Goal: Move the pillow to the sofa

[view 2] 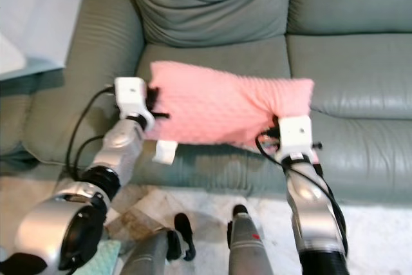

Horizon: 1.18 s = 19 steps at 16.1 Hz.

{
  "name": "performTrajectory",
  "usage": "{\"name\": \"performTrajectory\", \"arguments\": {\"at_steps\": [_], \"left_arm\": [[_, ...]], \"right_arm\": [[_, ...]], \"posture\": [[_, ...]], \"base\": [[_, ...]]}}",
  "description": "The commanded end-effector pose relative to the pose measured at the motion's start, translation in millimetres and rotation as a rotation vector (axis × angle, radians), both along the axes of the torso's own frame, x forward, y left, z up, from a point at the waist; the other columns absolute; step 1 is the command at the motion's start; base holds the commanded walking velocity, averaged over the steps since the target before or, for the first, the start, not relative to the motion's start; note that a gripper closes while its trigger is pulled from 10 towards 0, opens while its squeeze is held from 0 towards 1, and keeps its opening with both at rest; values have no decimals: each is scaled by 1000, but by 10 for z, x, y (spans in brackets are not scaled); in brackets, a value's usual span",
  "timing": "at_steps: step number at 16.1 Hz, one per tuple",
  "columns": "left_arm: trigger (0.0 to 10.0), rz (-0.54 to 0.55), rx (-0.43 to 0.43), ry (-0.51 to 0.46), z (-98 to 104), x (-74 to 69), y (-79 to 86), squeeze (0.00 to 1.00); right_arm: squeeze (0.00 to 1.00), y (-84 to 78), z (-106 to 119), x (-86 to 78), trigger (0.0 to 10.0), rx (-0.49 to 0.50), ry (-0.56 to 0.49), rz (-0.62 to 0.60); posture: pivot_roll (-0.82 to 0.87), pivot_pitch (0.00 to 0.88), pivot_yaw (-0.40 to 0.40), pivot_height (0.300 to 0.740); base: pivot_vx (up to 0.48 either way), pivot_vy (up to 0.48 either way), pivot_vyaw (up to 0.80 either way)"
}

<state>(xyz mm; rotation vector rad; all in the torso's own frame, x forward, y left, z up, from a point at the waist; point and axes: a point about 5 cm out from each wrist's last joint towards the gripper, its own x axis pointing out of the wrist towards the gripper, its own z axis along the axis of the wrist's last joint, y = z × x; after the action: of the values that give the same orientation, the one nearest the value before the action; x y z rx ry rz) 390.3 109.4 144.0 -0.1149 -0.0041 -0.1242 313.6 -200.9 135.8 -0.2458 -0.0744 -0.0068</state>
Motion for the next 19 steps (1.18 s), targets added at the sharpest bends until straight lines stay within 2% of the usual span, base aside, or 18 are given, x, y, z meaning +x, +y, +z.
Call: {"name": "performTrajectory", "arguments": {"at_steps": [1,2,3,4,5,8,9,12,15,16,18,19], "left_arm": [[10000,55,19,44,-138,-40,152,0],[10000,84,26,44,-134,-36,201,0],[10000,151,16,52,-133,-31,321,282],[10000,176,14,57,-133,-29,361,792],[10000,195,1,71,-173,-46,392,1000],[10000,189,34,84,-243,-81,411,1000],[10000,198,34,89,-261,-90,423,1000],[10000,204,45,105,-318,-117,432,1000],[10000,201,49,108,-332,-125,443,1000],[10000,201,50,105,-333,-128,467,1000],[10000,203,50,97,-341,-145,580,1000],[10000,203,49,95,-345,-152,608,1000]], "right_arm": [[0,-21,-104,-15,10000,-2,24,-4],[98,-4,-94,9,10000,5,19,7],[1000,36,-68,70,10000,36,2,40],[1000,51,-53,94,10000,37,-6,51],[1000,83,-49,134,10000,15,-15,49],[1000,164,-36,215,10000,7,-24,23],[1000,221,-68,217,10000,27,-9,49],[1000,307,-87,200,10000,10,-30,67],[1000,385,-138,128,10000,37,-22,107],[1000,421,-164,90,10000,53,-21,122],[1000,568,-250,29,10000,160,0,151],[1000,615,-273,21,10000,168,6,158]], "posture": [[-333,501,176,740],[-332,505,172,740],[-332,508,168,740],[-328,514,162,740],[-324,519,157,740],[-314,526,150,740],[-310,528,150,740],[-312,530,149,740],[-309,528,150,740],[-307,527,151,740],[-291,526,158,740],[-275,523,163,740]], "base": [[0,0,0],[0,0,0],[0,0,0],[0,0,0],[0,0,0],[0,0,0],[0,0,0],[0,0,0],[0,0,0],[0,0,0],[0,0,0],[0,0,0]]}}
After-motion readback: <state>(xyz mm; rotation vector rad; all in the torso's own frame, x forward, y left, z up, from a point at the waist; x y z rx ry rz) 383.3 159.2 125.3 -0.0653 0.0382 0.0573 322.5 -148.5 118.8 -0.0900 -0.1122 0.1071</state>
